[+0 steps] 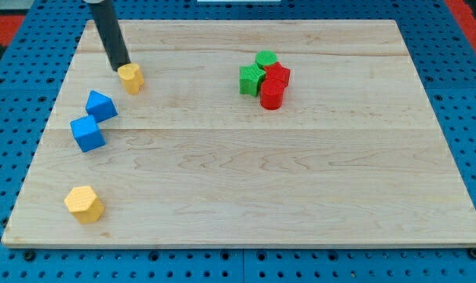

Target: Push the blue blocks above to the yellow hexagon in a row

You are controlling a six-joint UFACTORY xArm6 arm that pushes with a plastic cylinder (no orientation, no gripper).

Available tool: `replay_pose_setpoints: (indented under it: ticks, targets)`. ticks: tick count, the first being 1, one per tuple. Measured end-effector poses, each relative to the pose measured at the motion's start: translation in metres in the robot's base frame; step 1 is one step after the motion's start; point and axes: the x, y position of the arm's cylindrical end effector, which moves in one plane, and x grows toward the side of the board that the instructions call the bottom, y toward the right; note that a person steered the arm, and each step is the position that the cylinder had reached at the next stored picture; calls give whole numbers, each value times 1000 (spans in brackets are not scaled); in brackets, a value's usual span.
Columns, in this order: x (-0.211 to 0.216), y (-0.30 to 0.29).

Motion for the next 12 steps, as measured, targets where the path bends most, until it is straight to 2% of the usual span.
replay_pose_setpoints:
  ticks: [1, 3, 5, 7, 8, 9, 10, 12]
  targets:
    - [14, 19]
    - [49, -21]
    - [119, -24]
    - [105, -45]
    - [92, -82]
    - [101, -93]
    - [113, -42]
    - [148, -25]
